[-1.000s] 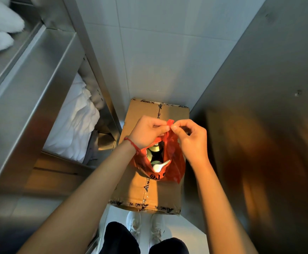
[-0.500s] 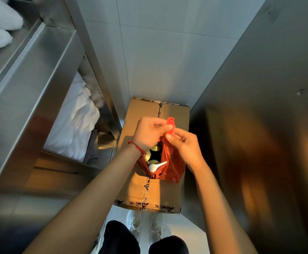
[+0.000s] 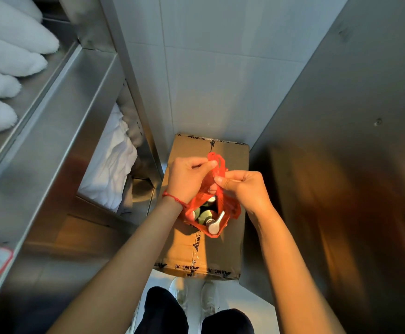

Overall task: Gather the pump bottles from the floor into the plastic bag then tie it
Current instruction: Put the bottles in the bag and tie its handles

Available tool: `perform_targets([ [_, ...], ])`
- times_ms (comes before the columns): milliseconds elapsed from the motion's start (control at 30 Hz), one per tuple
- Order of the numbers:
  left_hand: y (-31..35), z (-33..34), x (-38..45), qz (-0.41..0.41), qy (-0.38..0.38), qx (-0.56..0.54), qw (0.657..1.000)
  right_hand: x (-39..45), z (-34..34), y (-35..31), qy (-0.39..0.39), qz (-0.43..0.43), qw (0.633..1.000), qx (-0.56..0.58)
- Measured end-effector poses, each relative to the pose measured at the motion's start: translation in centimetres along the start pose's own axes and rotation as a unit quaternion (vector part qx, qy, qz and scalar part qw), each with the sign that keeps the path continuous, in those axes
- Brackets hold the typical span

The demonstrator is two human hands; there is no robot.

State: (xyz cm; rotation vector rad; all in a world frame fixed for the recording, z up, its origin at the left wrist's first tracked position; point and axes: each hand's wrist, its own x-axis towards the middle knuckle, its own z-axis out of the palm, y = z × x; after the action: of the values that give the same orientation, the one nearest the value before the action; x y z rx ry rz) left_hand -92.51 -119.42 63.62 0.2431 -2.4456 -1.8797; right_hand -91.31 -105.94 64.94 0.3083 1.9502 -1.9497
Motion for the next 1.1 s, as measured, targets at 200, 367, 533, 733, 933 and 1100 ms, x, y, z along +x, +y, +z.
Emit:
perform_targets([
  [200,-1.6,-2.6,-5.4,0.061,0.038,0.168,0.983,-2.7,0.0,0.2,0.023,0.016,0.999,0.038],
  [367,-2.4,-3.2,-12.4,0.065,0.07,0.268,0.959,-5.9,0.1,1.1,0.002,0.029,0.999,0.032],
  [533,-1.9,-2.5,-19.5,0.042,0.141,0.287,0.947,-10.2,0.1,2.5,-0.031,0.047,0.997,0.048],
  [733,-2.0,-3.3,-27.4,0.003,0.174,0.346,0.922,-15.6,0.2,4.2,-0.068,0.048,0.996,0.037],
  [933,-2.6,-4.3,-35.2,-0.055,0.204,0.382,0.899,-20.8,1.3,6.1,-0.108,0.055,0.992,0.019],
  [1100,-3.3,-5.3,-41.9,-0.077,0.24,0.393,0.884,-25.8,2.9,8.0,-0.135,0.049,0.989,0.015],
])
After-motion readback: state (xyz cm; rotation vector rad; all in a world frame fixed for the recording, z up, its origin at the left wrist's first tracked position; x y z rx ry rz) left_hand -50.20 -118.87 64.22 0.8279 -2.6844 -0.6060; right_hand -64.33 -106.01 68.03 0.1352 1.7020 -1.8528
